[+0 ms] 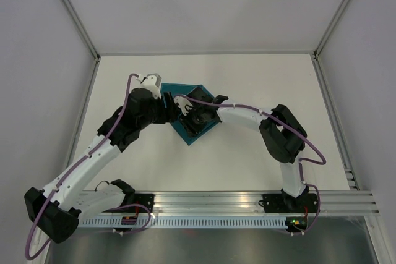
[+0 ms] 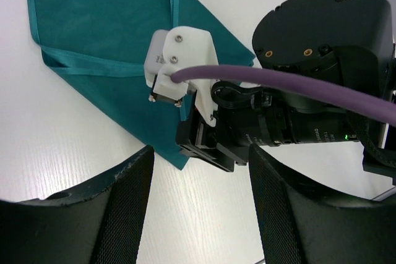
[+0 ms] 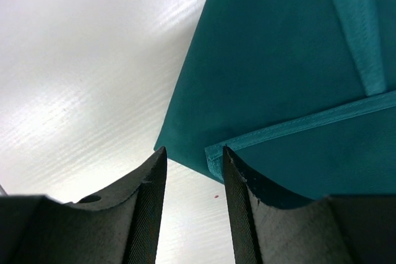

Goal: Fold the napkin, place the utensils inside, and roll it up
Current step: Fold the napkin, then roll the napkin with the utensil

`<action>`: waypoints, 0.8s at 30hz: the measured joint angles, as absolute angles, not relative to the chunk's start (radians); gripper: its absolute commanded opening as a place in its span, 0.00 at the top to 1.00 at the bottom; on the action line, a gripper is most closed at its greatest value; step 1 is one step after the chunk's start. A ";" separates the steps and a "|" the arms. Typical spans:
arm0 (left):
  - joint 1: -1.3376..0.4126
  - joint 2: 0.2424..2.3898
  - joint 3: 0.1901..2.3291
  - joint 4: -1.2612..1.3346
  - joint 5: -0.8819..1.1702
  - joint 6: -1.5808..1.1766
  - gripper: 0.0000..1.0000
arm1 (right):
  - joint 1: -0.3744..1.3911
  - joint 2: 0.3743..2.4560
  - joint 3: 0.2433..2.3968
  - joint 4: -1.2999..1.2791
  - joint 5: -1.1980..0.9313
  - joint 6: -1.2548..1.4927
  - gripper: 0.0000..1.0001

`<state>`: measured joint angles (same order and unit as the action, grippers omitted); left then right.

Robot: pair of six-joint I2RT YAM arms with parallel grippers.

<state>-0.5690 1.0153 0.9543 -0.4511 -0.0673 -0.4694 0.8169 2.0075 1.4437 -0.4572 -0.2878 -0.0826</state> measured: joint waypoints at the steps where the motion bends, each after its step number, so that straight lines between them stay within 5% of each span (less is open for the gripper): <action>1: -0.569 1.018 0.964 -0.451 -0.067 -0.469 0.32 | 0.814 2.008 1.463 -0.462 -0.291 -0.078 0.52; 14: -0.597 1.079 1.058 -0.446 -0.094 -0.438 0.27 | 0.499 1.988 1.660 -0.471 -0.393 -0.005 0.51; 24: -0.935 1.428 1.073 -0.350 -0.416 -0.276 0.29 | 0.168 1.980 1.636 -0.458 -0.398 -0.017 0.50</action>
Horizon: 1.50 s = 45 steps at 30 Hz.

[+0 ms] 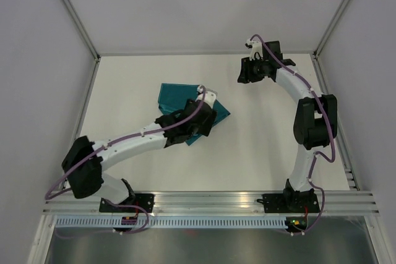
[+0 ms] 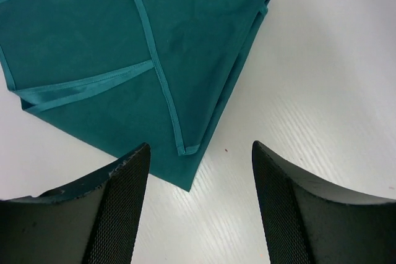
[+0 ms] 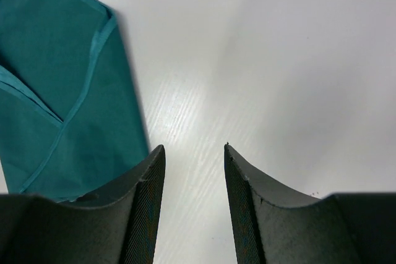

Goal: Fold the napkin, place the utensils inside, and roll it up
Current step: Roll the napkin with the utensil

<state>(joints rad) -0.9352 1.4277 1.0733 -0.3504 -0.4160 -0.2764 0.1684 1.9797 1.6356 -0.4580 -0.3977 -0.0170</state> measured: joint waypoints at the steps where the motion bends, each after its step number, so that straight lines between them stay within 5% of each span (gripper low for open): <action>1: -0.966 1.480 1.084 -0.345 -0.454 -0.253 0.29 | 0.155 1.979 1.629 -0.457 -0.404 -0.019 0.51; 13: -1.116 1.969 1.303 -0.314 -0.735 -0.060 0.30 | 0.063 1.979 1.590 -0.451 -0.462 -0.022 0.51; 27: -1.111 2.059 1.328 -0.316 -0.811 -0.036 0.32 | 0.039 1.979 1.560 -0.447 -0.482 -0.022 0.52; 45: -1.053 2.069 1.300 -0.280 -0.785 -0.036 0.58 | 0.035 1.979 1.556 -0.439 -0.493 -0.022 0.54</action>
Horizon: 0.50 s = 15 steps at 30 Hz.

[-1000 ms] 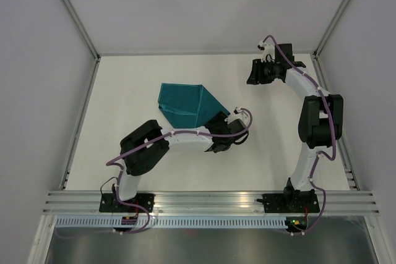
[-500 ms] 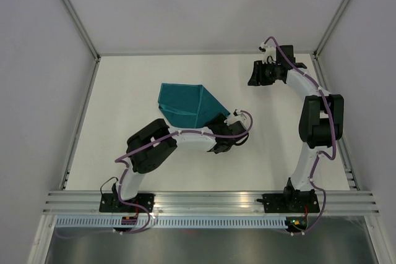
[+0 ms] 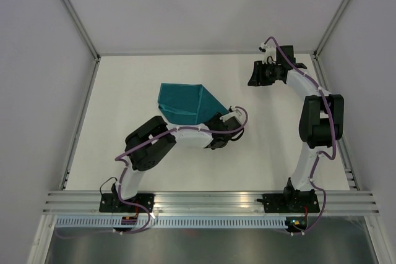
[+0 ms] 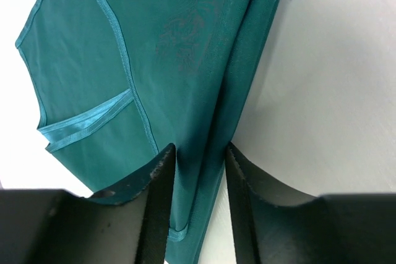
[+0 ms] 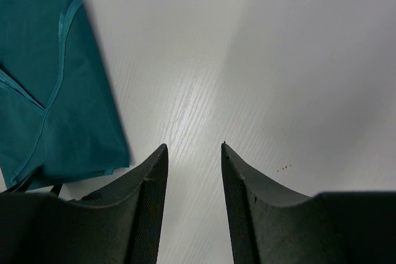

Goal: Fold the napkin, place the utensils inside, and roll it up
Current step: Roll the napkin with the utensil

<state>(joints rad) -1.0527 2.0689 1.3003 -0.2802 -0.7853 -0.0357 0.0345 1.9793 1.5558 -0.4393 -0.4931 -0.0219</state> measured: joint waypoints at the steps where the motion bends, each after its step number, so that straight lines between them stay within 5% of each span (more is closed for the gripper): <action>1: -1.050 2.069 1.300 -0.276 -0.780 -0.036 0.59 | 0.035 1.979 1.554 -0.439 -0.493 -0.022 0.55; 15: -1.002 2.063 1.281 -0.186 -0.673 -0.006 0.72 | 0.034 1.979 1.542 -0.434 -0.496 -0.024 0.57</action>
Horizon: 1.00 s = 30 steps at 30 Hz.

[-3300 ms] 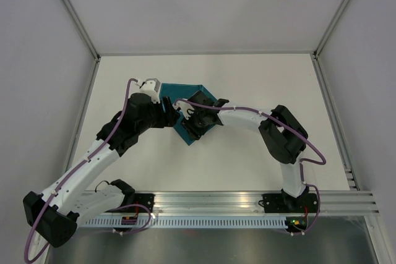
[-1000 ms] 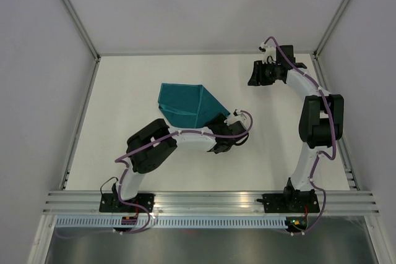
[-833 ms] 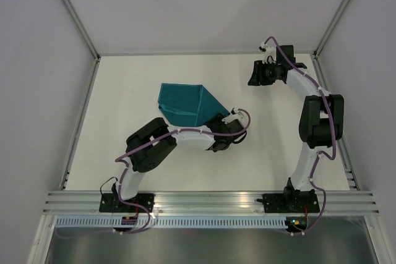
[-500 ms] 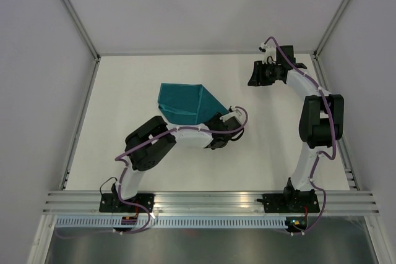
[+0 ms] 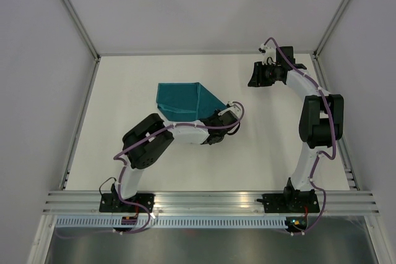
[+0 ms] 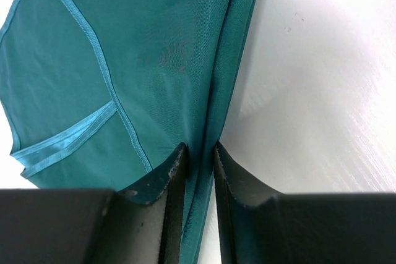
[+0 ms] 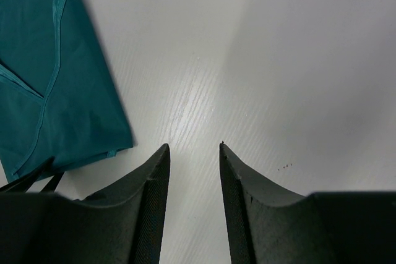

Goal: Fold the napkin, place the utensils inside, and roll it up
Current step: Roll the napkin with the utensil

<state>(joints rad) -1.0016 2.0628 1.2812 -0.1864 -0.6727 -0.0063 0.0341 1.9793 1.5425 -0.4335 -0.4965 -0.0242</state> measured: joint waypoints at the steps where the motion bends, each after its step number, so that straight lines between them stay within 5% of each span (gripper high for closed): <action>1: -0.998 2.061 1.279 -0.182 -0.666 -0.006 0.73 | 0.034 1.979 1.542 -0.434 -0.496 -0.025 0.57; 7: -0.978 2.048 1.263 -0.152 -0.628 0.006 0.78 | 0.034 1.979 1.535 -0.434 -0.496 -0.036 0.57; 14: -0.953 2.029 1.250 -0.123 -0.557 0.017 0.98 | 0.034 1.956 1.513 -0.434 -0.496 -0.058 0.57; 30: -0.930 2.014 1.234 -0.095 -0.407 0.020 0.94 | 0.035 1.825 1.398 -0.395 -0.496 -0.155 0.57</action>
